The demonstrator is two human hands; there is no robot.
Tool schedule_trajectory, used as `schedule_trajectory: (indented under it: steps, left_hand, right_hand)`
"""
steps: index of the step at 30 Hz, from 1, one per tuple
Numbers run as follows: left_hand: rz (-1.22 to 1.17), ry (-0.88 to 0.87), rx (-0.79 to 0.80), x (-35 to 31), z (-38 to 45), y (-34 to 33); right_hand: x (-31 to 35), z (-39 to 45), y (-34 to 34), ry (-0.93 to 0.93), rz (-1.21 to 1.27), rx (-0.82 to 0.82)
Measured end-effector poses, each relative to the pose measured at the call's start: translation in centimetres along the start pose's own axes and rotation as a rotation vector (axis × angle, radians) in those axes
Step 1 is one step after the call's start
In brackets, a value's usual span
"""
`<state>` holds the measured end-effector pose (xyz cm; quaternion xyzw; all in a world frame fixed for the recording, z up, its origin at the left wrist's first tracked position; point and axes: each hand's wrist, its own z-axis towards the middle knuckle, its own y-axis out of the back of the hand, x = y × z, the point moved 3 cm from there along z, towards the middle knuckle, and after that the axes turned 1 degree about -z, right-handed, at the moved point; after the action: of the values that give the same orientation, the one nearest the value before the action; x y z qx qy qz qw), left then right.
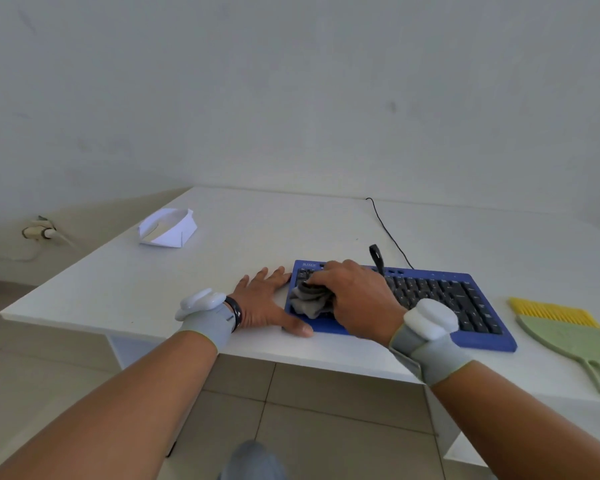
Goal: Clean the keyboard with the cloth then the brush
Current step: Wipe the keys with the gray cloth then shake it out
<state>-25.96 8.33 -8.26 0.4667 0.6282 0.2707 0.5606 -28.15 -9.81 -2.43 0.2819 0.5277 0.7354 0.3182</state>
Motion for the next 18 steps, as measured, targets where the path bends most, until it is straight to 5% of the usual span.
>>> schedule_trajectory:
  steps: [11,18]
  left_hand:
    - [-0.025,0.008,-0.018,0.3,0.2,-0.3]
    - [-0.091,0.019,-0.039,-0.8,-0.9,0.2]
  right_hand:
    - [-4.8,-5.1,3.2,-0.121,-0.041,0.126]
    - [-2.9,-2.8,1.9,-0.047,0.007,-0.066]
